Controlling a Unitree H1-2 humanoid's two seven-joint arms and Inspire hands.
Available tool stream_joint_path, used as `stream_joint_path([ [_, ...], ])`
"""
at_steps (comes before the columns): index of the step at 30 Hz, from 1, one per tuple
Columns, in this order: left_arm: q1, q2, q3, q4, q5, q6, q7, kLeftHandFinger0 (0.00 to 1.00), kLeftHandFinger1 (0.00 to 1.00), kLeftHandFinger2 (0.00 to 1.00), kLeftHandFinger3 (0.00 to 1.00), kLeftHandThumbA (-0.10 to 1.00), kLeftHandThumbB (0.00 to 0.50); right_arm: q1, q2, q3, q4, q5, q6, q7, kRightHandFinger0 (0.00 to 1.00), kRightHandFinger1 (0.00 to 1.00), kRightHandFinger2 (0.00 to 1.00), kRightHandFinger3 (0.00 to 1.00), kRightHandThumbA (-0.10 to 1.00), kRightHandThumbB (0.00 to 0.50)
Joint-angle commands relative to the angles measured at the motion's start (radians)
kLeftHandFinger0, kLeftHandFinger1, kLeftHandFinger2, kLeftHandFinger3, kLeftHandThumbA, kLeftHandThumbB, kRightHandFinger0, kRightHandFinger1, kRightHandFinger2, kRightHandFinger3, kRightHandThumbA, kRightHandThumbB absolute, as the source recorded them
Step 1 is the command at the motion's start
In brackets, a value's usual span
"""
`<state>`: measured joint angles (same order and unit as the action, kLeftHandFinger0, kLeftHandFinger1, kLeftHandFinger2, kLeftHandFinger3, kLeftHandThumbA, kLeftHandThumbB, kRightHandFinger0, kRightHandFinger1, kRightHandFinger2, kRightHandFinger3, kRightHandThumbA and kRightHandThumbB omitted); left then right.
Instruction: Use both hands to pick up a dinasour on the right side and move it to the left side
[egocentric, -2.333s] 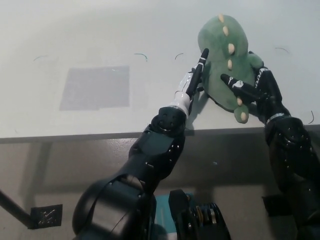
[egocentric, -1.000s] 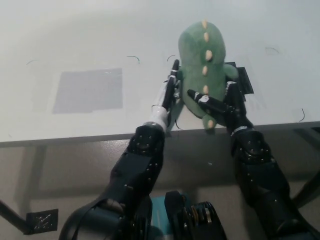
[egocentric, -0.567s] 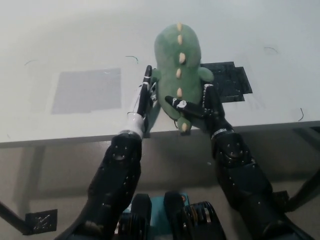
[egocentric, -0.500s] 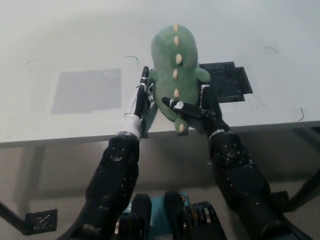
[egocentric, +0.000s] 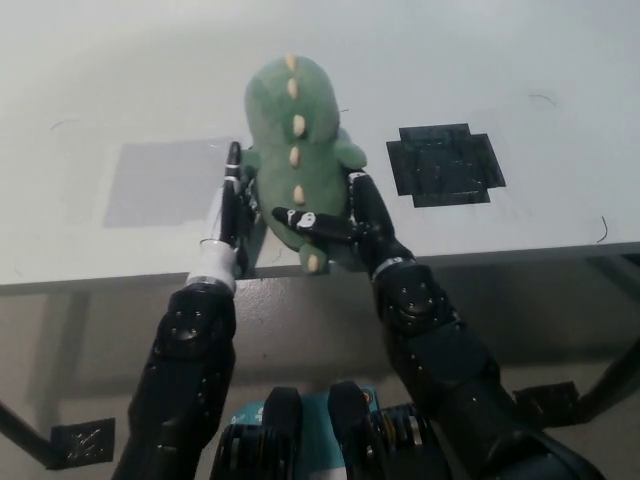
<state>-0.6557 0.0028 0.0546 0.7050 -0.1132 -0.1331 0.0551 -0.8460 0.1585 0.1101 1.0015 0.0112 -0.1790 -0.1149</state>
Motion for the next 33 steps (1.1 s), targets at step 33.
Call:
stream_joint_path([
  [33, 0.13, 0.126, 0.058, -0.285, -0.027, 0.083, -0.051, 1.0, 1.0, 1.0, 1.0, 1.0, 0.078, -0.162, 0.138, 0.117, 0.047, -0.053, 0.059, 0.19, 1.0, 1.0, 1.0, 1.0, 1.0, 0.09],
])
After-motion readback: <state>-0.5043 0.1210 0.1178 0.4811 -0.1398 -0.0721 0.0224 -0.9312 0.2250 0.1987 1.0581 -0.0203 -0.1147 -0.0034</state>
